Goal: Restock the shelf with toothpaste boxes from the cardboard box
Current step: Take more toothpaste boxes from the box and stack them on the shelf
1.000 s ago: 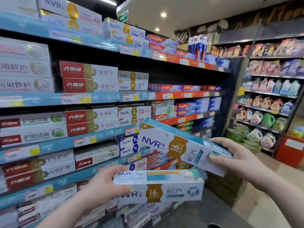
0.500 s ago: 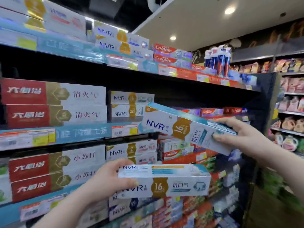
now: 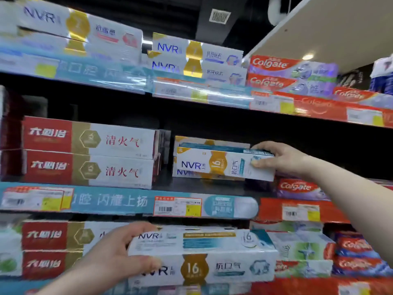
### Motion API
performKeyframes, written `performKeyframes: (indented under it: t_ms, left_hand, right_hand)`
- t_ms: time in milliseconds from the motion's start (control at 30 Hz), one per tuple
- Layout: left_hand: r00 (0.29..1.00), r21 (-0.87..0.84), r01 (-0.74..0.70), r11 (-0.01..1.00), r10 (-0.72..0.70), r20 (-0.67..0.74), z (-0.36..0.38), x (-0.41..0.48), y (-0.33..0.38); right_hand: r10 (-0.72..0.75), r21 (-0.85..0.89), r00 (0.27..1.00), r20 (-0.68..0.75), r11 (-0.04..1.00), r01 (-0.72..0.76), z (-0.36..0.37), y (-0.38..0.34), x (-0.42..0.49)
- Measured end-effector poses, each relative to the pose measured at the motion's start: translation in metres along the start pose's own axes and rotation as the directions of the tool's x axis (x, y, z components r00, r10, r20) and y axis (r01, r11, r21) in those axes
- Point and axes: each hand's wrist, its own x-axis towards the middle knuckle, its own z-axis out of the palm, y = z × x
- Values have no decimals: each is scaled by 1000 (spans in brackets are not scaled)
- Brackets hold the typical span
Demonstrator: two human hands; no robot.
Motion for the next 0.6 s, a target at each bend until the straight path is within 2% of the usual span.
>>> performKeyframes:
  t_ms: [133, 200, 267, 333, 600]
  left_hand:
    - [990, -4, 55, 998, -55, -132, 9, 0, 6]
    - [982, -33, 70, 997, -75, -171, 14, -1, 8]
    - [978, -38, 79, 996, -85, -191, 17, 1, 9]
    - [975, -69, 69, 995, -82, -205, 19, 4, 12]
    - [976, -4, 90, 996, -89, -201, 20, 9, 15]
  right_hand:
    - [-92, -9, 981, 170, 995, 95, 12, 17, 41]
    - [-85, -171, 967, 240, 977, 128, 15, 29, 60]
    - [-71, -365, 955, 289, 914, 178, 16, 38, 70]
    - [-92, -433, 955, 281, 876, 212, 16, 41, 75]
    - [-166, -498, 962, 217, 829, 255, 11, 46, 78]
